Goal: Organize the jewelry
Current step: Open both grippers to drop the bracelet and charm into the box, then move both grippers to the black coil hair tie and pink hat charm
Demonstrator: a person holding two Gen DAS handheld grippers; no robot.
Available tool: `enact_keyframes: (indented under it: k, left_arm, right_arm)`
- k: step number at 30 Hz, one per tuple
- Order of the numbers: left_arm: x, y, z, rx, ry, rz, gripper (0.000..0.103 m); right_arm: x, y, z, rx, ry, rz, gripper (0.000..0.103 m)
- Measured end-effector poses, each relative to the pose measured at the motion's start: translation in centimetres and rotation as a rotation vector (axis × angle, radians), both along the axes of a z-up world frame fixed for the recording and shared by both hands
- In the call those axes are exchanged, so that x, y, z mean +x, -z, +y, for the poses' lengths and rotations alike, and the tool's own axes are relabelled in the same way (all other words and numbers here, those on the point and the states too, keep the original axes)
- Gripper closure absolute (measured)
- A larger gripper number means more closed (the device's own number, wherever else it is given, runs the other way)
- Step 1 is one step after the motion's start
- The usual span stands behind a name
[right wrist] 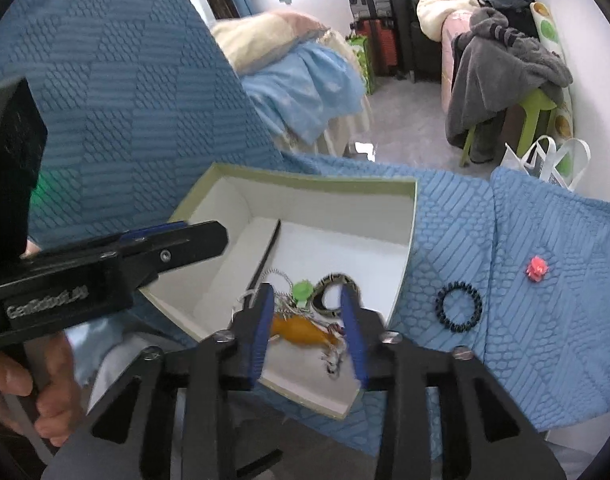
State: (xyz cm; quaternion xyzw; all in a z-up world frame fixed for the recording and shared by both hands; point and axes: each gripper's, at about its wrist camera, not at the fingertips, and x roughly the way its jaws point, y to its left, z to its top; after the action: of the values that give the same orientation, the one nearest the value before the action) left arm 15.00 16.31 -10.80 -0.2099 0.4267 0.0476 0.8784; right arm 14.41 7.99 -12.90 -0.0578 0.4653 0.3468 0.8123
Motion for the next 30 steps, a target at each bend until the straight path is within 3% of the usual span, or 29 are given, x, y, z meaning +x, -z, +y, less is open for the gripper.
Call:
enact_keyframes:
  k: [6,12,17,22,30]
  left_arm:
    - [-0.2,-3.0,-0.9,0.034,-0.031,-0.06,0.042]
    - [1.0,-5.7,-3.3,0.045,-0.016,-0.124,0.042]
    - [2.0,-6.1,-5.6,0.041,0.007,-0.155,0.042]
    - [3.4,-4.9,-8.3,0.04,0.028,-0.152,0.044]
    - [5.5,-2.3,-12.8,0.031,0.092,-0.124,0.051]
  right_arm:
    - [0.3,-3.4,-1.3,0.055,-0.003,-0.065,0.069]
    - [0.8,-7.2,-4.1,0.068,0.032,-0.186,0.069]
    - [1.8,-9.2,-7.7,0.07,0.089,-0.254,0.069]
    - [2.7,-9.2,-11.6,0.041,0.144,-0.289,0.069]
    - [5.1,-6.2,-17.1,0.027,0.229,-0.248,0.069]
